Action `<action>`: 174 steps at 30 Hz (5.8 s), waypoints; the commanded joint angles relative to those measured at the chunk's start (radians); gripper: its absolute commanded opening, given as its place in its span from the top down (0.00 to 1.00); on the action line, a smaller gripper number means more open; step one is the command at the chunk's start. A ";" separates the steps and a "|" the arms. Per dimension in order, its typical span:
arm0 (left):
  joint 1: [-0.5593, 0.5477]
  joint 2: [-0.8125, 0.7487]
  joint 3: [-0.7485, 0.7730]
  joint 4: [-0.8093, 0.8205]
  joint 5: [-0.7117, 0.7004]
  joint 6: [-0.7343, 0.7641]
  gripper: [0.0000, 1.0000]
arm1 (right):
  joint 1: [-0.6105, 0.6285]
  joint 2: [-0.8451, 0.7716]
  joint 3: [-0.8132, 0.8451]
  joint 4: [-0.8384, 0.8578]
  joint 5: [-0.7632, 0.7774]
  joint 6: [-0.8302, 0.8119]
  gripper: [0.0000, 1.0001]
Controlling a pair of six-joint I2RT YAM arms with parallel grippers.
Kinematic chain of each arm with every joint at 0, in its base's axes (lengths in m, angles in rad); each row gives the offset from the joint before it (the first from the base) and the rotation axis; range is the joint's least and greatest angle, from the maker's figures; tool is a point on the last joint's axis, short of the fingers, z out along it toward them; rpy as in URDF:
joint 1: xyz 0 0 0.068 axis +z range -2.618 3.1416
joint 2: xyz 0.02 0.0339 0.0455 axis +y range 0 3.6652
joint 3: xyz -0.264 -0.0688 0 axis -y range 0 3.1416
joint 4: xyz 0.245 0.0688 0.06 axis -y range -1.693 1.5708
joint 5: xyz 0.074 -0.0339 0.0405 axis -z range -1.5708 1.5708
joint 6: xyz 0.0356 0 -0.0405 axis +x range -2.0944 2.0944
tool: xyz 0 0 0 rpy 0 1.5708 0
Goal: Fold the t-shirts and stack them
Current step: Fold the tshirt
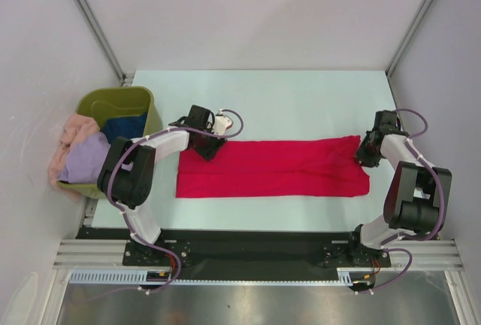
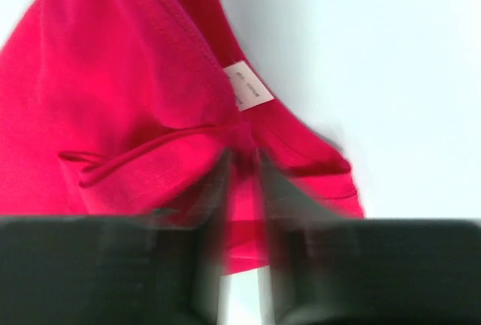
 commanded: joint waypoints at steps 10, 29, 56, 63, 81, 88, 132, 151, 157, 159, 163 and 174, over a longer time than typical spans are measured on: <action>0.025 -0.064 0.098 -0.111 0.041 0.003 0.36 | 0.206 -0.199 0.119 -0.098 0.339 0.055 0.48; 0.183 -0.116 0.085 -0.114 0.040 -0.056 0.35 | 0.424 0.166 0.207 -0.050 0.113 0.090 0.71; 0.184 -0.091 0.089 -0.112 0.040 -0.047 0.35 | 0.426 0.161 0.267 -0.124 0.176 0.130 0.97; 0.183 -0.088 0.091 -0.111 0.040 -0.047 0.35 | 0.427 0.120 0.267 -0.110 0.150 0.112 1.00; 0.184 -0.093 0.083 -0.109 0.026 -0.037 0.35 | 0.472 0.206 0.250 0.039 0.066 0.092 0.71; 0.200 -0.087 0.102 -0.123 0.035 -0.047 0.34 | 0.472 0.174 0.271 0.010 0.043 0.089 0.48; 0.264 -0.024 -0.030 -0.230 0.156 -0.011 1.00 | -0.110 -0.045 -0.173 0.146 0.052 0.347 1.00; -0.046 -0.082 -0.171 -0.346 0.506 0.171 0.85 | 0.295 0.969 1.152 -0.019 -0.040 0.359 1.00; -0.165 0.016 -0.112 -0.264 0.578 0.105 0.82 | 0.326 1.157 1.481 -0.047 -0.019 0.442 1.00; -0.208 0.036 -0.099 -0.243 0.591 0.087 0.80 | 0.326 1.163 1.486 0.031 -0.009 0.463 1.00; -0.256 0.079 -0.058 -0.238 0.577 0.082 0.78 | 0.323 1.209 1.591 0.106 0.040 0.480 1.00; -0.383 0.067 -0.070 -0.002 0.658 -0.169 0.78 | 0.335 1.272 1.644 0.336 0.078 0.477 1.00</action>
